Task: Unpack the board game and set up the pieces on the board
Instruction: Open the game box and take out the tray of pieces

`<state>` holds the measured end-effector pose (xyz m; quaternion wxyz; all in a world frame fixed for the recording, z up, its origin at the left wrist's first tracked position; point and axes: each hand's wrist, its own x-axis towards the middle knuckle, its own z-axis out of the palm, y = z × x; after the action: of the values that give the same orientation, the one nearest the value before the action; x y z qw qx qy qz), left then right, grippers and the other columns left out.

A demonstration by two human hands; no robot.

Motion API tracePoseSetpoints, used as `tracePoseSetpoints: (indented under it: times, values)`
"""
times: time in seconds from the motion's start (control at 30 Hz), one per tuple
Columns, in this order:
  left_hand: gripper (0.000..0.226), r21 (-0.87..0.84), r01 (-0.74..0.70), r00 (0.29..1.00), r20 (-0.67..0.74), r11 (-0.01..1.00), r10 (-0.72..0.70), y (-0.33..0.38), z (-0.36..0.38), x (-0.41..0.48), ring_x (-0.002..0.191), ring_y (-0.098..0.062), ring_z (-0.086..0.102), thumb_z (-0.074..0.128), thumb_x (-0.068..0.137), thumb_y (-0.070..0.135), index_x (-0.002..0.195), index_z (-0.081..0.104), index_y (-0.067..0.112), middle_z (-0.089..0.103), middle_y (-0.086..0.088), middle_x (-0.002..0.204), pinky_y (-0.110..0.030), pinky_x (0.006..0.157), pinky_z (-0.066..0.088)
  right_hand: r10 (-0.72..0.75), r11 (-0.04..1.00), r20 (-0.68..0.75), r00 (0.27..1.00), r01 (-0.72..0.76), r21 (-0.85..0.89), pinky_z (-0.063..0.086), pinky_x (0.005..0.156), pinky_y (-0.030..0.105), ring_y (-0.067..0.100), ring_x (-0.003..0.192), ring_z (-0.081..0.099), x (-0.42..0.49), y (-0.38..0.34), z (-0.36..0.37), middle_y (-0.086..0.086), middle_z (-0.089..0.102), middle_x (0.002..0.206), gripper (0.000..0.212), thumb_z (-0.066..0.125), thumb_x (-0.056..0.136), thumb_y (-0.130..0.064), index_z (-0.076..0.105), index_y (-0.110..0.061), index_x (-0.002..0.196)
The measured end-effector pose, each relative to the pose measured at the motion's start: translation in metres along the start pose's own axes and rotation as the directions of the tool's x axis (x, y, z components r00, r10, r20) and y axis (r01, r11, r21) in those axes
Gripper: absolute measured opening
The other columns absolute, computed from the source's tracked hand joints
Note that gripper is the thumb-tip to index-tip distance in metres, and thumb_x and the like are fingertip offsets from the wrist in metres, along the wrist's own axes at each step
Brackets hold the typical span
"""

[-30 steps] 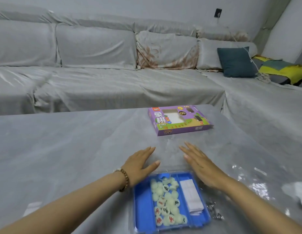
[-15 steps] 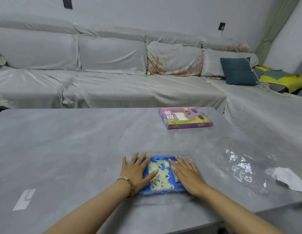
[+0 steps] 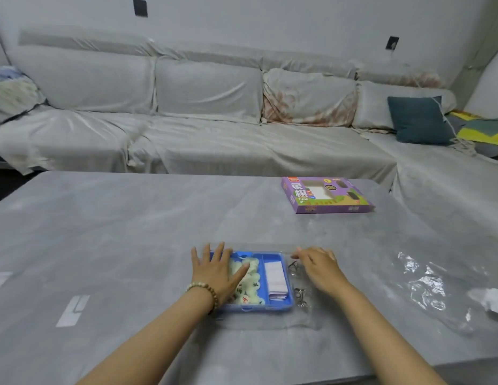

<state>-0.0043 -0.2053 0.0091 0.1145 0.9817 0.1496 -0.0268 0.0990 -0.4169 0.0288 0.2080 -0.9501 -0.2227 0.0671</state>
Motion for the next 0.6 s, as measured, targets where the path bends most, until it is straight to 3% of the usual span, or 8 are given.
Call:
tracePoseSetpoints:
  times: [0.07,0.13,0.23,0.3,0.43,0.6]
  values:
    - [0.077,0.002,0.006,1.0,-0.026,1.0,-0.006,0.016,-0.002,0.01,0.145,-0.025,-0.006,0.011,0.091,0.065,0.148,0.014,0.014,0.005,-0.001,0.158,-0.051,0.115,-0.01,-0.023,0.998,0.103,0.994,0.029,-0.058,0.001,0.116,0.04,0.015,0.138,0.029,-0.001,-0.001,0.001,0.0,0.052,0.136,0.045,0.02,0.104,-0.032,0.058,-0.023,0.126]
    - [0.073,-0.003,-0.029,1.0,-0.002,1.0,0.029,0.031,0.004,0.017,0.145,-0.024,-0.009,0.013,0.093,0.062,0.15,0.004,0.016,-0.002,0.001,0.158,-0.051,0.115,-0.01,-0.051,0.991,0.132,0.99,0.067,-0.12,0.0,0.116,0.041,0.015,0.134,0.03,0.003,0.0,0.001,-0.001,0.057,0.128,0.045,0.021,0.103,-0.035,0.062,-0.025,0.118]
    - [0.068,-0.024,-0.024,0.999,0.022,0.999,0.024,0.037,0.019,0.023,0.144,-0.025,-0.015,0.013,0.093,0.06,0.15,-0.003,0.025,-0.009,0.004,0.158,-0.054,0.114,-0.011,-0.079,0.969,0.139,0.987,0.109,-0.223,0.021,0.109,0.037,0.019,0.112,0.04,0.009,0.004,0.002,-0.003,0.06,0.105,0.035,0.03,0.099,-0.041,0.061,-0.025,0.098]
    - [0.065,-0.012,-0.012,1.0,0.002,1.0,0.012,0.035,0.023,0.025,0.144,-0.025,-0.015,0.011,0.094,0.059,0.149,-0.002,0.027,-0.009,0.005,0.158,-0.053,0.113,-0.012,-0.058,0.975,0.171,0.984,0.093,-0.204,0.031,0.098,0.033,0.019,0.107,0.041,0.011,0.003,0.004,-0.003,0.056,0.103,0.027,0.038,0.094,-0.049,0.055,-0.03,0.093]
    - [0.064,0.0,-0.012,1.0,-0.004,1.0,0.012,0.035,0.022,0.024,0.144,-0.025,-0.015,0.01,0.094,0.058,0.149,-0.002,0.028,-0.008,0.006,0.158,-0.053,0.113,-0.012,0.012,0.999,0.24,0.971,-0.002,-0.044,0.042,0.081,0.029,0.015,0.093,0.049,0.014,0.002,0.001,-0.002,0.054,0.095,0.025,0.052,0.087,-0.051,0.057,-0.026,0.084]
    - [0.063,-0.025,-0.019,1.0,-0.003,1.0,0.019,0.035,0.023,0.025,0.144,-0.024,-0.015,0.01,0.095,0.057,0.149,-0.001,0.028,-0.007,0.007,0.158,-0.053,0.114,-0.011,-0.066,0.959,0.259,0.964,-0.01,0.283,0.041,0.062,0.01,0.002,0.061,0.047,0.011,0.015,-0.015,-0.009,0.058,0.073,0.007,0.065,0.088,-0.02,0.065,-0.015,0.083]
